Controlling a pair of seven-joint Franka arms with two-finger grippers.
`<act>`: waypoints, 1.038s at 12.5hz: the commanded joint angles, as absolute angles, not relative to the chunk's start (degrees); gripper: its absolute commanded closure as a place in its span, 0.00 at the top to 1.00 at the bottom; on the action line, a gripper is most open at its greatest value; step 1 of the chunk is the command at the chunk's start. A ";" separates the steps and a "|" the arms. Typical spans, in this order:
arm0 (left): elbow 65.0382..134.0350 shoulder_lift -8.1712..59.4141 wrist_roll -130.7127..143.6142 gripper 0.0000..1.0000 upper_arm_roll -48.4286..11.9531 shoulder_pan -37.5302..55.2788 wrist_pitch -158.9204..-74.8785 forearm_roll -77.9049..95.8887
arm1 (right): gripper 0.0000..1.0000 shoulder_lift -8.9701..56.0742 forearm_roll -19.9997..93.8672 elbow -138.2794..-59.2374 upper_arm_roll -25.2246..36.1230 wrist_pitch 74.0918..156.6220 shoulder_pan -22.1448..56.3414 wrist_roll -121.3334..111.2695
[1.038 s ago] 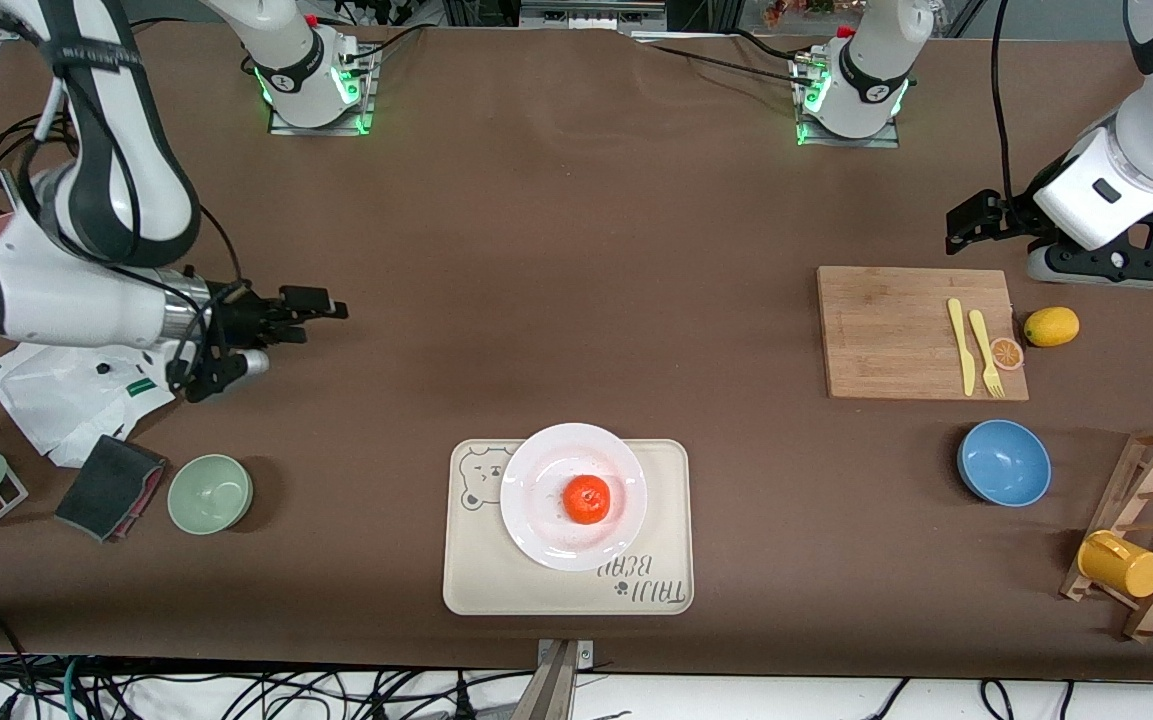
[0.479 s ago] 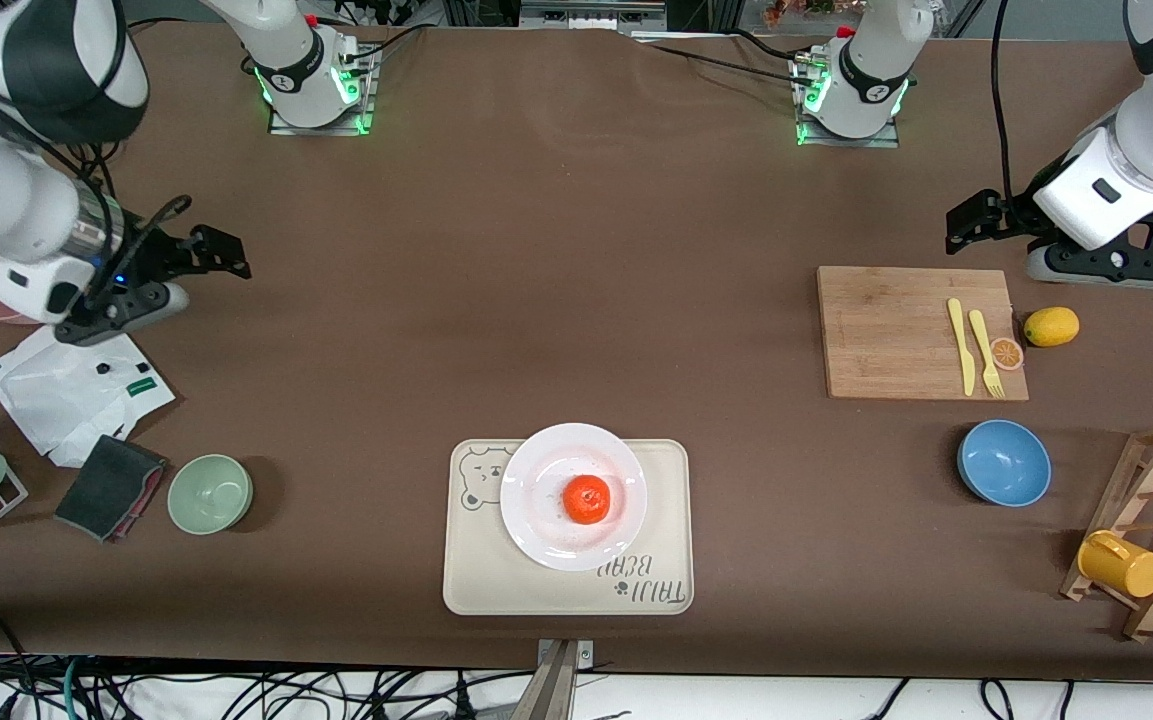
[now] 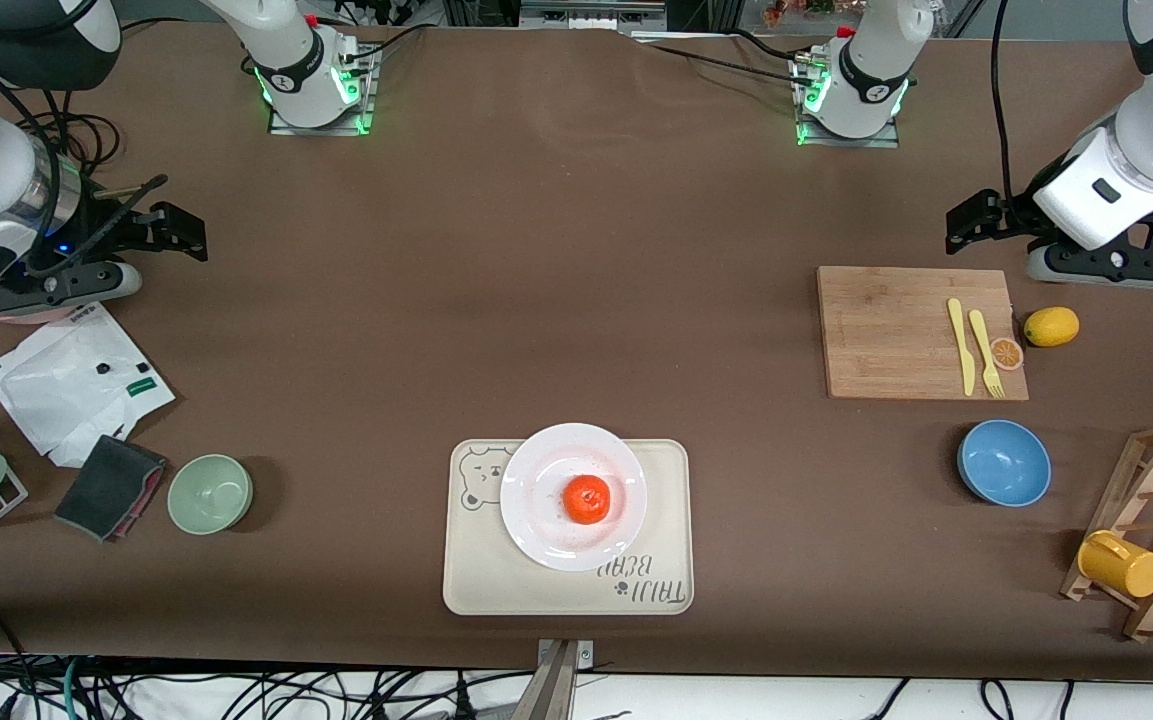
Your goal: Place orange and plate with both arms
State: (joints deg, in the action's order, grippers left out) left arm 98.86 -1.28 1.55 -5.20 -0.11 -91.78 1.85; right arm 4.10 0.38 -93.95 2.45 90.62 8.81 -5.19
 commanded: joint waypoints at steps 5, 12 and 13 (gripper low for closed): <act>98.44 -1.67 0.18 1.00 -5.19 -0.18 -90.88 1.49 | 1.00 4.13 1.41 -90.79 2.29 90.35 9.49 -3.43; 98.44 -1.67 0.18 1.00 -5.19 -0.18 -90.88 1.49 | 1.00 4.39 1.23 -90.70 2.55 90.35 9.40 -3.52; 98.44 -1.67 0.18 1.00 -5.19 -0.18 -90.88 1.49 | 1.00 4.48 1.23 -90.70 2.55 90.35 9.40 -3.52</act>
